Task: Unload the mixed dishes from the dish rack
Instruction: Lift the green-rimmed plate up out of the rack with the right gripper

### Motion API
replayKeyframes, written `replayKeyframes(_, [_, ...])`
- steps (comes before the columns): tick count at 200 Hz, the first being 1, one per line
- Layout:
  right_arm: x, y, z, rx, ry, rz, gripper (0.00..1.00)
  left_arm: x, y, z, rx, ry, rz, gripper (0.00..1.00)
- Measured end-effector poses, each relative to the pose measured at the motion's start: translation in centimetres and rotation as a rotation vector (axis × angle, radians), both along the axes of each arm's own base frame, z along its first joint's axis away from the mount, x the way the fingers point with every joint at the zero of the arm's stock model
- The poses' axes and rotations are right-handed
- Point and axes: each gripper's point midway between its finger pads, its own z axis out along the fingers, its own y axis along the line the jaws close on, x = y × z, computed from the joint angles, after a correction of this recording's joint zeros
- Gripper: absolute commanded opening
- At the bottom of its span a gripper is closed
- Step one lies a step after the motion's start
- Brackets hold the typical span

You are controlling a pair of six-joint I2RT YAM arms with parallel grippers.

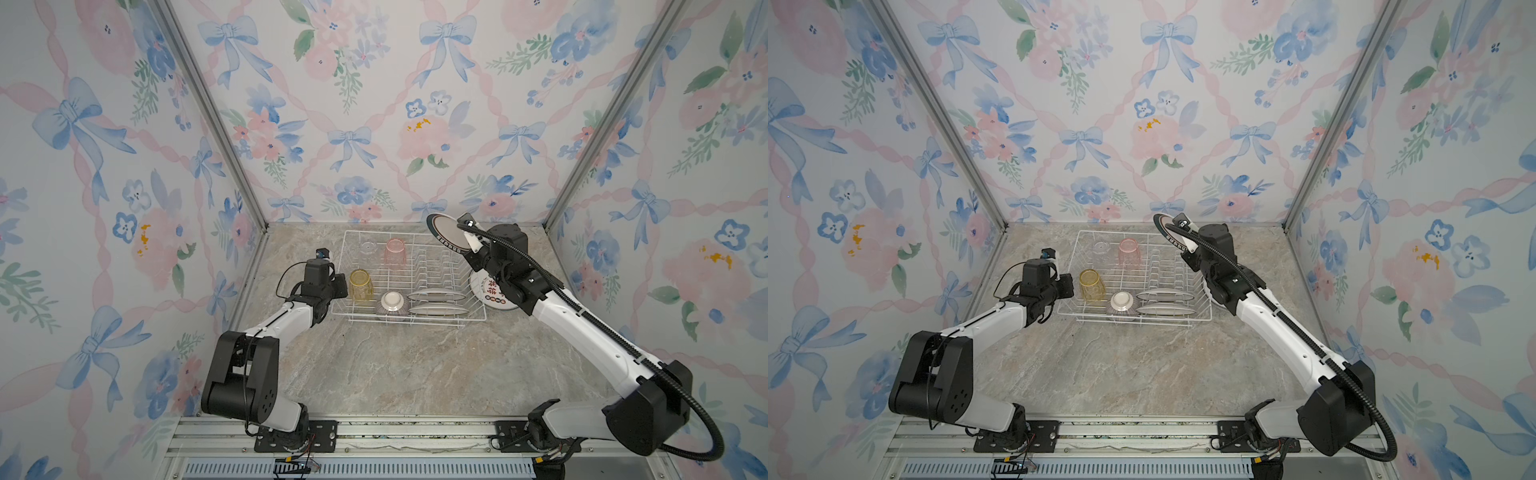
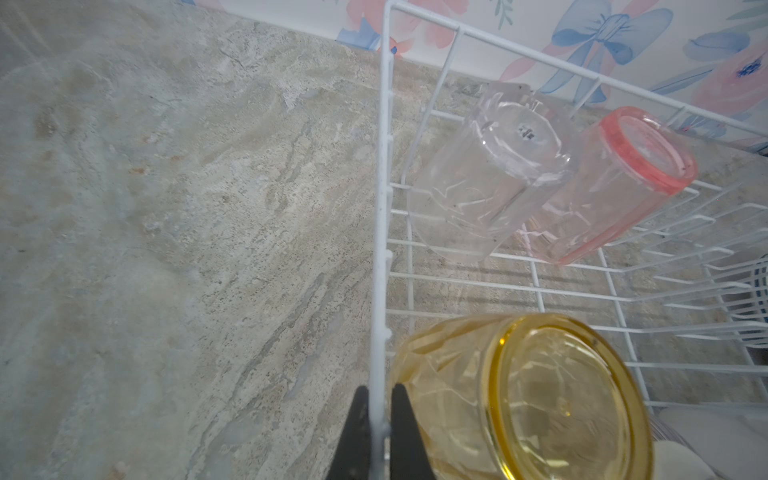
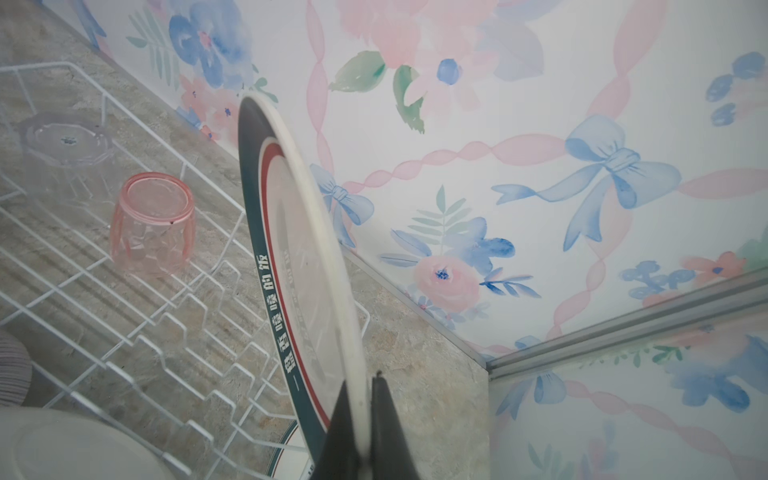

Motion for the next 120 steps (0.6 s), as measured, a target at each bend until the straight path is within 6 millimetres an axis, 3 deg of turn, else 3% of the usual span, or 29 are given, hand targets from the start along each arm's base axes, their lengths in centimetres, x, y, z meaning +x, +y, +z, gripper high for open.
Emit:
replayKeyframes(33, [0.5,-4.8,1.9,0.222,-0.013,-0.100,0.00,0.0,0.0,0.0,0.000,0.000,0.000,0.00])
replayKeyframes(67, [-0.1,-11.5,2.6,0.483,-0.018,-0.247,0.00,0.0,0.0,0.0,0.000,0.000,0.000,0.00])
replayKeyframes(98, [-1.6,-18.0,1.3,0.723,0.000,-0.410,0.00,0.0,0.0,0.0,0.000,0.000,0.000,0.00])
replayKeyframes(120, [-2.8,-21.7,-1.3,0.878,0.033,-0.515,0.00,0.0,0.0,0.0,0.000,-0.001,0.000,0.00])
